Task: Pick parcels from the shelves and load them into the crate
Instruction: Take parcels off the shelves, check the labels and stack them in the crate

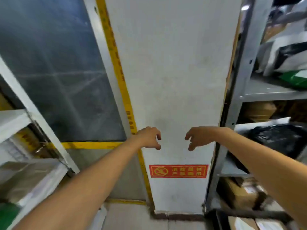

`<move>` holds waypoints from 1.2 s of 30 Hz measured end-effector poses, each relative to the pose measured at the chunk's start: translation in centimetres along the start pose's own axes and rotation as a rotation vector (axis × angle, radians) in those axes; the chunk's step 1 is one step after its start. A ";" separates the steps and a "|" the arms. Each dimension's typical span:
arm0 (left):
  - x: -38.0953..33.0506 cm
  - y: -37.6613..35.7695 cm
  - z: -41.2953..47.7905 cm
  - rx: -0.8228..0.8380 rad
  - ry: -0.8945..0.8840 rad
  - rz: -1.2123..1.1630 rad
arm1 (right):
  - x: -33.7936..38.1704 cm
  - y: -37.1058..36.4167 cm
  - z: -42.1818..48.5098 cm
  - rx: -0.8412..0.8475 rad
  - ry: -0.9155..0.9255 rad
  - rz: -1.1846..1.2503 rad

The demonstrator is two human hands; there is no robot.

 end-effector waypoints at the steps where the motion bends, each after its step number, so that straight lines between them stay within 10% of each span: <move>1: 3.4 1.2 -1.3 -0.031 0.056 -0.005 | 3.2 0.6 1.4 -0.034 0.057 -0.011; 14: 31.2 13.0 -24.2 -0.351 0.680 -0.211 | 41.9 5.1 5.0 -0.055 0.785 -0.508; 36: 39.2 32.5 -67.7 -0.880 1.385 0.036 | 78.1 12.2 -18.6 -0.350 1.621 -0.408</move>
Point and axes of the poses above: each hand's wrist, its own z-axis towards the middle knuckle, its own y-axis out of the back of the hand, x = y × z, the point moved 9 cm from there along z, towards the middle knuckle, and after that the axes turned 13 degrees about y, right-handed, at the moved point
